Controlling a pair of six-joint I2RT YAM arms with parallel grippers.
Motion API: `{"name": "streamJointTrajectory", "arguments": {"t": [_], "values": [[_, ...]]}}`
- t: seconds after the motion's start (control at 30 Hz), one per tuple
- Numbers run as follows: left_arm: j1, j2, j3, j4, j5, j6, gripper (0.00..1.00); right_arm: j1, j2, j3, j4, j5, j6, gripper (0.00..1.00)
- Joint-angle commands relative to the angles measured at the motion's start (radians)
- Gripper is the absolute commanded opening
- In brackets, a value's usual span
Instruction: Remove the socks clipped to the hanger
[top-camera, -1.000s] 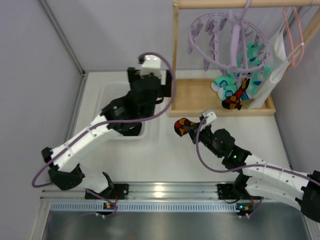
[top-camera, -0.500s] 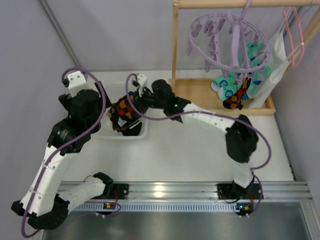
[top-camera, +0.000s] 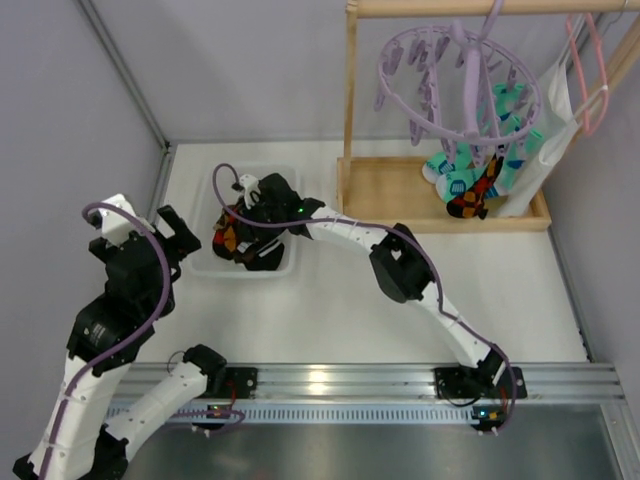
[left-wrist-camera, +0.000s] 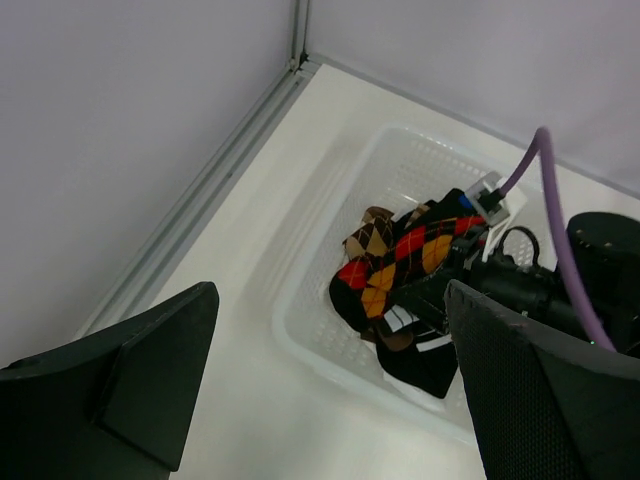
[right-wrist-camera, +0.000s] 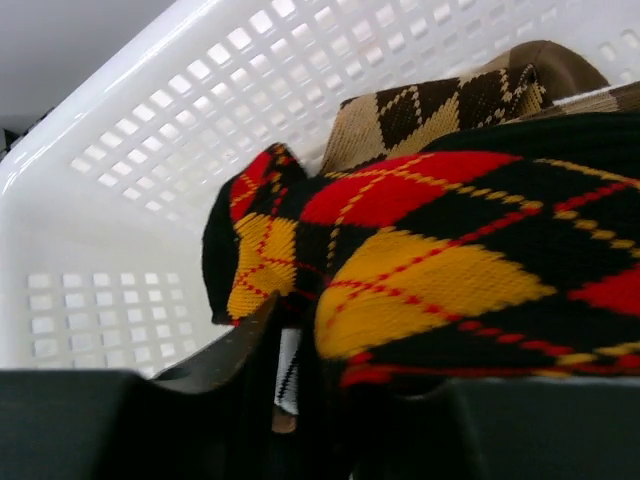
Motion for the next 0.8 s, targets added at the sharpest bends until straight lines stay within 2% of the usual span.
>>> {"name": "streamJointTrajectory", "arguments": {"t": [0.0, 0.03, 0.1, 0.13, 0.17, 0.2, 0.37, 0.47, 0.53, 0.57, 0.63, 0.73, 0.77], "values": [[0.004, -0.014, -0.096, 0.006, 0.064, -0.063, 0.98, -0.019, -0.077, -0.031, -0.002, 0.029, 0.007, 0.30], [0.004, -0.022, -0.112, 0.007, 0.068, -0.077, 0.98, -0.017, -0.116, -0.072, 0.037, 0.027, 0.019, 0.32], [0.004, -0.036, -0.142, 0.007, 0.084, -0.111, 0.98, -0.019, -0.216, -0.127, 0.068, 0.035, 0.025, 0.49], [0.003, -0.043, -0.150, 0.009, 0.090, -0.120, 0.98, -0.020, -0.240, -0.148, 0.065, 0.038, 0.024, 0.59], [0.003, -0.051, -0.155, 0.009, 0.093, -0.128, 0.98, -0.022, -0.286, -0.159, 0.065, 0.041, 0.024, 0.79], [0.004, -0.065, -0.161, 0.010, 0.093, -0.137, 0.98, -0.023, -0.308, -0.172, 0.063, 0.041, 0.025, 0.85], [0.004, -0.083, -0.165, 0.010, 0.084, -0.142, 0.98, -0.028, -0.461, -0.280, 0.077, 0.046, 0.033, 0.99], [0.004, -0.080, -0.173, 0.014, 0.087, -0.145, 0.98, -0.037, -0.562, -0.371, 0.092, 0.092, 0.045, 0.99], [0.004, -0.094, -0.182, 0.032, 0.108, -0.149, 0.98, -0.045, -0.637, -0.493, 0.121, 0.131, 0.053, 0.99], [0.003, -0.100, -0.197, 0.046, 0.123, -0.143, 0.98, -0.051, -0.733, -0.553, 0.141, 0.153, 0.056, 0.99], [0.004, -0.109, -0.214, 0.088, 0.188, -0.106, 0.98, -0.059, -0.852, -0.763, 0.225, 0.232, 0.058, 1.00], [0.003, -0.094, -0.262, 0.124, 0.251, -0.067, 0.98, -0.088, -1.152, -1.013, 0.255, 0.328, 0.036, 0.99], [0.003, -0.077, -0.288, 0.145, 0.318, -0.050, 0.98, -0.111, -1.220, -1.072, 0.243, 0.357, 0.021, 0.99]]}}
